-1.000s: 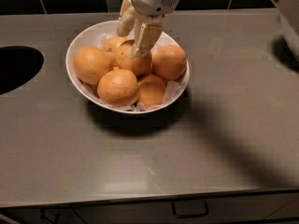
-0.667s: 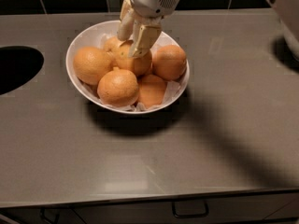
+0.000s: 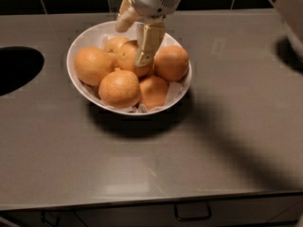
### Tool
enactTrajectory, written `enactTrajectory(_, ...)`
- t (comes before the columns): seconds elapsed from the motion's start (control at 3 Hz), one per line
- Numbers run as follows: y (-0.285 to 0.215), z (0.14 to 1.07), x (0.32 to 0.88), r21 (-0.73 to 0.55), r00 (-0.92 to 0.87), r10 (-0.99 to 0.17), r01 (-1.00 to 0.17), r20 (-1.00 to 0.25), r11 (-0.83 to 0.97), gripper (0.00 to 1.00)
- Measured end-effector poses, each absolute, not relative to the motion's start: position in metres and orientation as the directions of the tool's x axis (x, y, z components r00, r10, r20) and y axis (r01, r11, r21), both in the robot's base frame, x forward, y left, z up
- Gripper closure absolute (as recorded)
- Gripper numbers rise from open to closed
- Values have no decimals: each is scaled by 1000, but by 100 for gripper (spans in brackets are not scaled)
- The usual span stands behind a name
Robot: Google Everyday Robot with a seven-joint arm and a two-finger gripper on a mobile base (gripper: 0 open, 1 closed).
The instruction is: Pick orange from white bowl
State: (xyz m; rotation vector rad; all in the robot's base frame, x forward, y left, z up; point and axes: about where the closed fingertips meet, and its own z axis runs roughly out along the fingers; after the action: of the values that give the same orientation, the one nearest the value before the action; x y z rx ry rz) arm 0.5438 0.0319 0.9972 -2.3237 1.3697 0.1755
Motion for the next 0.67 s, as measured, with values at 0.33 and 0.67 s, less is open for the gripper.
enactTrajectory(0.33, 31, 997, 544, -301, 501, -804, -859, -321, -415, 39)
enactTrajectory(0.67, 29, 996, 543, -297, 494, -806, -863, -324, -410, 39)
